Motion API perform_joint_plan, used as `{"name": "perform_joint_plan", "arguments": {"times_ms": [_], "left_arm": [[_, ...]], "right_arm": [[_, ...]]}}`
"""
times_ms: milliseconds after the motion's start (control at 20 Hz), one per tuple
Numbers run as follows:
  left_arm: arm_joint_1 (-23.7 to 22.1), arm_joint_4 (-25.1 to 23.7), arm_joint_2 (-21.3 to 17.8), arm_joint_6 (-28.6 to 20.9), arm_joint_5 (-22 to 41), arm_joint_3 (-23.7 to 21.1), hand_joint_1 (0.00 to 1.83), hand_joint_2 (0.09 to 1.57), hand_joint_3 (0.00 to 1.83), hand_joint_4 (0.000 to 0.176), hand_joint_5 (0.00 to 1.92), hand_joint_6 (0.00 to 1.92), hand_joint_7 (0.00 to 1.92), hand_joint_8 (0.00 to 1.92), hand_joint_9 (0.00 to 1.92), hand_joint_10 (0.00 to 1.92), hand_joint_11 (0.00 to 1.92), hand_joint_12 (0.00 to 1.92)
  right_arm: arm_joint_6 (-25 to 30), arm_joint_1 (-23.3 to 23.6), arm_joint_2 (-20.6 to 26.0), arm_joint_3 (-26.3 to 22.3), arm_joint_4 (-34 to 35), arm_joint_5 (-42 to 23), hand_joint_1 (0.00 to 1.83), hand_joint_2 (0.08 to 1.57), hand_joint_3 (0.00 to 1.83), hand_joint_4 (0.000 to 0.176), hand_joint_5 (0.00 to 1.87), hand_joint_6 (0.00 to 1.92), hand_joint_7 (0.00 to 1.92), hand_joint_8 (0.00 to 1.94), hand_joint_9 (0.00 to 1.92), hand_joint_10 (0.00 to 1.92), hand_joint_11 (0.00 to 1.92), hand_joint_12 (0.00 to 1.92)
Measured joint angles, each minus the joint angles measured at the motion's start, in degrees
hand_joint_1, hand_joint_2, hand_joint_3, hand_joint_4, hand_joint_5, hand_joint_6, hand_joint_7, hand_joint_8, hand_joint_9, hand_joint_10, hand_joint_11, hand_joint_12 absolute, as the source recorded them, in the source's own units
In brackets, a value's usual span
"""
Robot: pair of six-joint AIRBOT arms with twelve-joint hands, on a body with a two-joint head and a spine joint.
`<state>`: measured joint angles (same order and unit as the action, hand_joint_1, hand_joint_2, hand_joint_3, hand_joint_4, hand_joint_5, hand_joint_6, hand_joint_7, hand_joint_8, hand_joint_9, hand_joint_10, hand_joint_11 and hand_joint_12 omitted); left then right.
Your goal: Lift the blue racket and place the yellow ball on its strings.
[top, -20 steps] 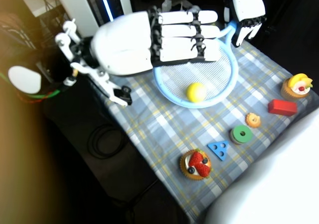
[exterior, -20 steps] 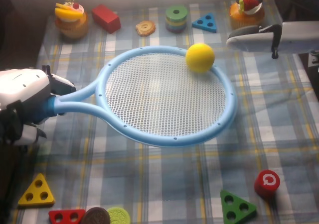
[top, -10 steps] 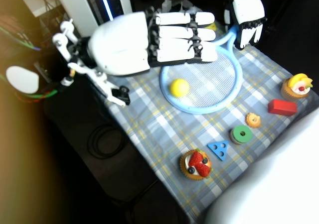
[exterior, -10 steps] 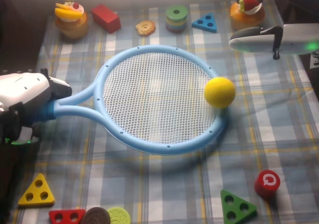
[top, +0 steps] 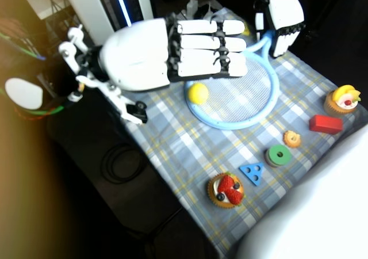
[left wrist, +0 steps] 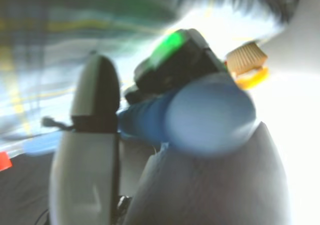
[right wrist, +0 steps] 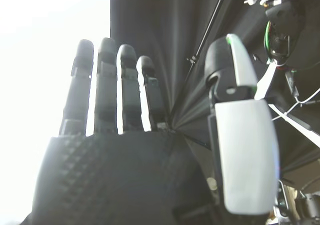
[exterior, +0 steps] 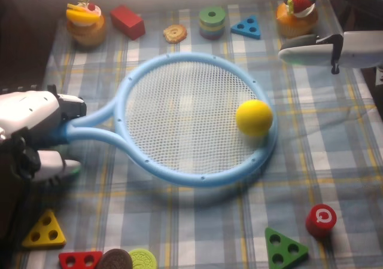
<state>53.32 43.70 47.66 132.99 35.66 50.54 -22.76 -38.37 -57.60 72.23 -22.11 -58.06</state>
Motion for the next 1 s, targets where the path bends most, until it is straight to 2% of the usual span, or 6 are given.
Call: {"name": "perform_joint_plan", "arguments": {"times_ms": [150,300,550,650,900,1000], "left_arm": [[0.8,-3.9,-2.1,-4.2,2.9,-2.3,0.85,0.95,0.00,0.108,0.24,0.01,0.35,0.16,0.23,0.65,0.02,1.37],[2.4,-7.3,-5.0,-13.2,7.2,-3.8,0.81,0.94,0.00,0.156,0.09,0.00,0.27,0.00,0.33,0.07,0.00,1.01],[5.8,-15.7,-10.9,-33.8,18.9,-6.5,0.76,0.91,0.00,0.096,0.03,0.00,0.16,0.00,0.19,0.00,0.00,0.68],[7.9,-19.6,-12.2,-48.3,26.3,-6.1,0.75,0.89,0.00,0.150,0.00,0.00,0.07,0.01,0.06,0.01,0.00,0.23],[11.0,-25.0,-11.4,-76.7,42.7,-1.4,0.72,0.94,0.00,0.026,0.04,0.00,0.20,0.01,0.19,0.01,0.00,0.54],[11.6,-25.6,-10.5,-82.6,47.8,-0.5,0.47,1.03,0.02,0.109,0.10,0.01,0.20,0.00,0.21,0.00,0.00,0.69]], "right_arm": [[-0.5,-1.4,0.9,-0.8,1.6,-0.5,0.75,1.15,0.00,0.000,0.24,0.00,0.35,0.00,0.40,0.00,0.21,0.26],[-1.4,-2.8,1.7,-1.5,3.4,-2.0,0.77,1.15,0.00,0.000,0.24,0.00,0.36,0.00,0.39,0.00,0.19,0.25],[-5.9,-9.9,3.8,-4.7,12.3,-8.6,0.90,1.15,0.00,0.003,0.23,0.00,0.33,0.00,0.38,0.01,0.17,0.25],[-6.7,-13.6,3.9,-5.7,17.3,-13.1,0.83,1.16,0.00,0.005,0.27,0.01,0.38,0.01,0.41,0.01,0.20,0.26],[-9.9,-22.3,5.7,-10.2,24.8,-25.2,0.58,1.23,0.00,0.000,0.27,0.00,0.50,0.00,0.60,0.00,0.34,0.51],[-13.4,-23.3,7.8,-12.2,26.7,-29.7,0.69,1.27,0.00,0.014,0.13,0.00,0.34,0.00,0.49,0.00,0.28,0.29]]}}
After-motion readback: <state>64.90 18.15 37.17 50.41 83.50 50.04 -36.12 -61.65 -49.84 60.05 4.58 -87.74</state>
